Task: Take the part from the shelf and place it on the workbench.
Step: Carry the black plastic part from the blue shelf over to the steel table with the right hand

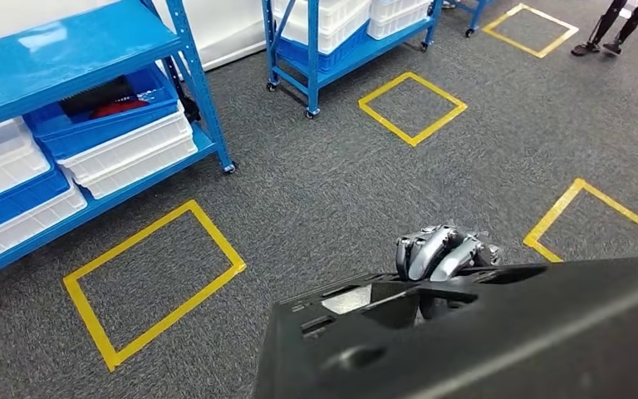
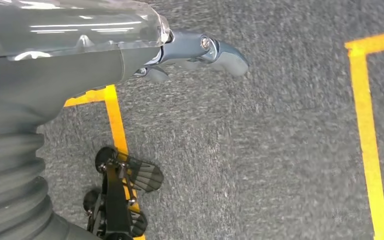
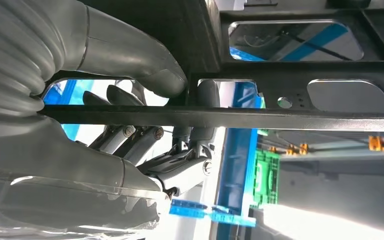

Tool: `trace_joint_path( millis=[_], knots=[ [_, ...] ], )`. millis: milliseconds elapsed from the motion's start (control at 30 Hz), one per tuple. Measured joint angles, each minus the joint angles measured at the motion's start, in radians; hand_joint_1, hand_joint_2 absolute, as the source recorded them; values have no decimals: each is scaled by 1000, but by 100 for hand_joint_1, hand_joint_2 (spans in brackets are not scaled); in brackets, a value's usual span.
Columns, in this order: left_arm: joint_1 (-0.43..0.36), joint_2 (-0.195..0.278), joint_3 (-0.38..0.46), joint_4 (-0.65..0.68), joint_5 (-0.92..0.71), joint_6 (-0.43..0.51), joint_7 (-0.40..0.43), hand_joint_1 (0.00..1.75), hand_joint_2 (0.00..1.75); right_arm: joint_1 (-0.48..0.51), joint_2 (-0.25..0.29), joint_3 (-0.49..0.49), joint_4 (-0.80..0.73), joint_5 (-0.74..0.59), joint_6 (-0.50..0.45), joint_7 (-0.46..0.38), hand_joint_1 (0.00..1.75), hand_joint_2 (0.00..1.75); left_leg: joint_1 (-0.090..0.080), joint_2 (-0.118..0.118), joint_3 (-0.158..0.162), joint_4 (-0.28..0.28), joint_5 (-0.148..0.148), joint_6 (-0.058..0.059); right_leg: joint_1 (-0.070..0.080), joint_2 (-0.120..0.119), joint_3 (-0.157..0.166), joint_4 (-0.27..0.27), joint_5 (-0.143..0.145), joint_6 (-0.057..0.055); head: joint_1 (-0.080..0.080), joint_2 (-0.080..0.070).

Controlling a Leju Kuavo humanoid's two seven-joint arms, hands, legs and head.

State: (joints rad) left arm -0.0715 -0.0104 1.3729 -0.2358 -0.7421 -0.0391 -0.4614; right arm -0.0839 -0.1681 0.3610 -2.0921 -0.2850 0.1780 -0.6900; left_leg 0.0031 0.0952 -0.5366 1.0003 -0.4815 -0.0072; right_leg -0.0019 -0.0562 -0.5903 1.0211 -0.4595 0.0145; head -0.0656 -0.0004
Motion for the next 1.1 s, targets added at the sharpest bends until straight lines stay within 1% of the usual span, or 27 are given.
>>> trace_joint_path(
  millis=[67,100,133,167,200,233,267,300,333,367,400,433,500,533,567,600,633,667,733,767,800,833,867,900,967,1033,1100],
  knots=[
    [4,3,0,0,1,0,-3,0,175,50,0,-27,-11,-2,66,-6,175,175,-1,16,4,0,-5,-11,3,20,-1,-2,2,-10,0,0],
    [5,5,0,0,2,0,-5,0,175,69,2,-42,-13,-2,105,-7,175,175,1,10,4,5,-12,-17,1,31,-1,-5,5,-16,0,0],
    [6,8,0,0,4,0,-8,0,175,80,7,-56,-13,-1,145,-7,175,175,4,-7,-2,24,-28,-21,-2,41,-1,-8,7,-21,0,0],
    [7,11,1,0,6,0,-10,0,175,86,14,-66,-13,0,174,-7,175,175,6,-31,-17,61,-55,-25,-5,51,-1,-11,10,-26,0,0],
    [8,13,2,0,8,0,-12,0,175,90,23,-73,-13,2,195,-8,175,175,8,-59,-42,121,-89,-28,-5,61,-2,-12,12,-30,0,0],
    [10,16,2,0,9,1,-14,0,175,92,31,-78,-11,3,207,-8,175,175,9,-75,-73,192,-123,-30,-5,73,-3,-11,13,-32,0,0],
    [12,19,3,0,9,1,-15,0,175,95,37,-82,-9,5,212,-8,175,175,9,-83,-101,254,-146,-31,-4,85,-3,-11,14,-33,0,0],
    [14,21,3,0,9,1,-15,0,175,99,42,-85,-6,6,215,-8,175,175,9,-86,-118,289,-151,-31,-4,99,-4,-10,14,-34,0,0],
    [15,22,3,0,9,1,-15,0,175,102,45,-89,-4,7,216,-8,175,175,9,-87,-116,284,-136,-30,-3,112,-4,-8,14,-34,0,0],
    [15,23,3,0,9,1,-15,0,175,103,48,-92,-2,8,217,-8,175,175,9,-91,-95,238,-103,-29,-4,125,-4,-6,14,-33,0,0],
    [14,24,3,0,10,1,-15,0,175,104,51,-95,-1,8,217,-8,175,175,11,-108,-62,167,-65,-26,-4,138,-4,-3,14,-32,0,0],
    [14,26,3,0,11,1,-16,0,175,104,54,-98,0,6,217,-8,175,175,12,-136,-30,97,-38,-23,-3,150,-6,1,14,-29,0,0],
    [14,28,4,0,16,6,-19,0,175,97,56,-100,3,-4,215,-7,175,175,14,-179,4,17,-17,-16,-5,174,-14,5,18,-18,0,0],
    [14,29,4,0,19,8,-20,0,175,90,56,-100,6,-14,213,-7,175,175,12,-182,6,11,-19,-11,-6,186,-18,5,21,-11,0,0],
    [12,30,4,0,21,9,-22,0,175,81,56,-100,10,-27,208,-7,175,175,11,-170,6,9,-16,-6,-8,199,-22,3,26,-3,0,0],
    [9,32,4,0,23,8,-23,0,175,69,54,-99,16,-42,200,-7,175,175,12,-157,8,5,-11,1,-9,197,-26,5,27,3,0,0],
    [6,33,4,0,24,5,-25,0,175,54,51,-99,25,-59,190,-7,175,175,13,-143,9,0,-6,8,-8,178,-34,18,18,7,0,0],
    [5,34,4,0,25,-1,-26,0,175,35,48,-99,35,-76,181,-7,175,175,13,-127,9,-5,-2,15,-5,148,-51,50,-3,10,0,0],
    [5,37,5,0,29,-13,-31,0,175,2,41,-99,62,-102,171,-7,175,175,10,-98,7,-7,2,22,-5,85,-107,169,-69,13,0,0],
    [5,39,5,0,33,-18,-32,0,175,-9,39,-99,78,-110,173,-7,175,175,7,-83,5,-7,2,23,-7,72,-136,233,-95,15,0,0],
    [4,41,7,0,36,-23,-32,0,175,-18,38,-99,94,-115,175,-5,175,175,6,-69,4,-6,1,24,-9,65,-154,275,-107,17,0,0],
    [1,43,8,0,40,-28,-32,0,175,-27,37,-99,107,-119,177,3,175,175,5,-56,3,-6,1,23,-10,61,-155,282,-100,17,0,0],
    [-3,46,9,0,43,-34,-31,0,175,-38,37,-99,117,-121,176,16,175,175,5,-44,3,-5,0,22,-11,56,-133,248,-77,16,0,0],
    [-7,49,10,0,45,-40,-30,0,175,-49,37,-98,122,-123,171,34,175,175,4,-32,5,-5,-1,20,-11,43,-93,181,-44,13,0,0],
    [-13,55,13,0,51,-48,-25,0,175,-73,39,-95,129,-131,160,73,175,175,-1,-13,8,-4,-5,13,-2,0,-18,46,-3,3,0,0],
    [-17,60,17,-1,55,-45,-22,0,175,-89,44,-88,136,-142,152,95,175,175,-5,4,11,-2,-9,4,6,-16,3,-1,2,-7,0,0],
    [-21,62,21,-3,53,-33,-27,0,175,-92,47,-84,144,-148,144,99,175,175,-4,18,12,-1,-14,-6,6,8,-1,-5,7,-18,0,0]
  ],
)
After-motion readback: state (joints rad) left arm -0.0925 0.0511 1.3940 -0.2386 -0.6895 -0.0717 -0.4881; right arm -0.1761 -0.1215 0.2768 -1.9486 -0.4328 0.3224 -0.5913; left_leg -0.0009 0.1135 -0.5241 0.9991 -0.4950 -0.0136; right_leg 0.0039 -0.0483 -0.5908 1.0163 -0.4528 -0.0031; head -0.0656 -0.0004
